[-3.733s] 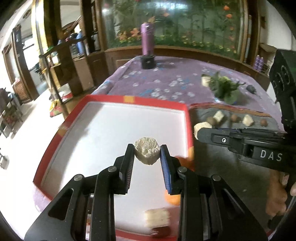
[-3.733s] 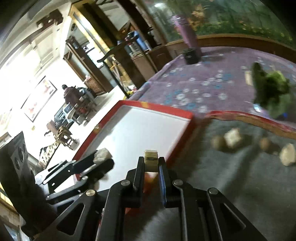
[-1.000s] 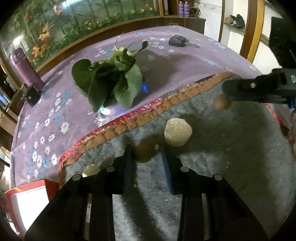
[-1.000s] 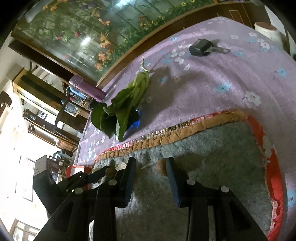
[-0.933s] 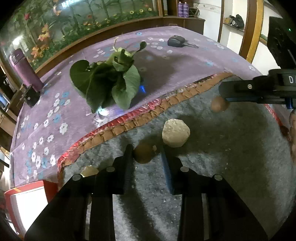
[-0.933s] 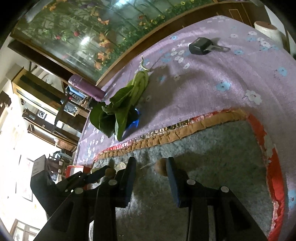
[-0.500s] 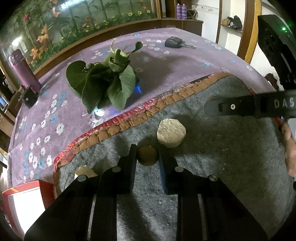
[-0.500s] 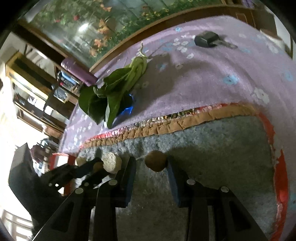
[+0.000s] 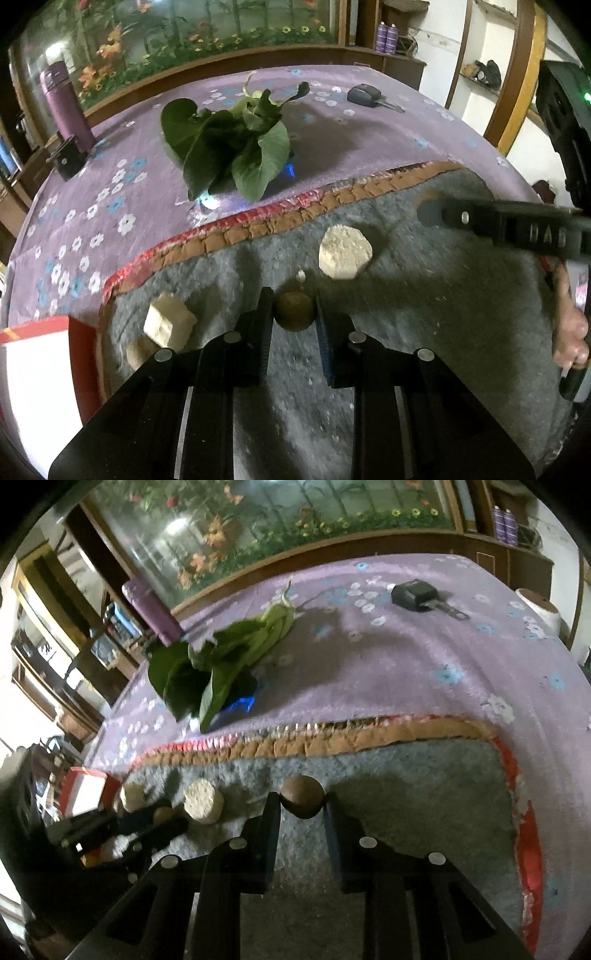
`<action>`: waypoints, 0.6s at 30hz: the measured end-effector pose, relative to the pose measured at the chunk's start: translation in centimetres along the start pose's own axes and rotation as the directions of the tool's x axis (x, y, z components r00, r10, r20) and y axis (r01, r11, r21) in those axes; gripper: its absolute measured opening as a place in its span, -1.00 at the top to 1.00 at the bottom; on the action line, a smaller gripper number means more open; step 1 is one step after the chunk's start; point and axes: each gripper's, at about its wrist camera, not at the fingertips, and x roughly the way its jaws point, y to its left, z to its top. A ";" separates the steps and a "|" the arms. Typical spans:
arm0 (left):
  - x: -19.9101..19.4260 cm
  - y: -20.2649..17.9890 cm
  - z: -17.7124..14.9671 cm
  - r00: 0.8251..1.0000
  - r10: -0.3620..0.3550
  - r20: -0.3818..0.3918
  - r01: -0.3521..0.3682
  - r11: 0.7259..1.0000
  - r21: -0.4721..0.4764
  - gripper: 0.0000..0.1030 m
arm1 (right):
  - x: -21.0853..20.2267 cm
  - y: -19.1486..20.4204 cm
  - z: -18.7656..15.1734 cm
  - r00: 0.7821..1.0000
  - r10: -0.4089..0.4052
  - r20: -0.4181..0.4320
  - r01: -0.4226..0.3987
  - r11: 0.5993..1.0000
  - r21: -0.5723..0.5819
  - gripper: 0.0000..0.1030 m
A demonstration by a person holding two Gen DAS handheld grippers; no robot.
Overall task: Organize fruits
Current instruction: 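Grasp a brown round fruit with the right gripper while the left gripper grasps another, then carry both held brown fruits over the white tray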
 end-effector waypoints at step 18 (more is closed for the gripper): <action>-6.1 -0.6 -5.9 0.998 0.018 0.055 -0.011 0.992 -0.123 0.60 | -0.8 1.6 -0.4 0.992 0.120 0.031 -0.120 0.993 -0.003 0.55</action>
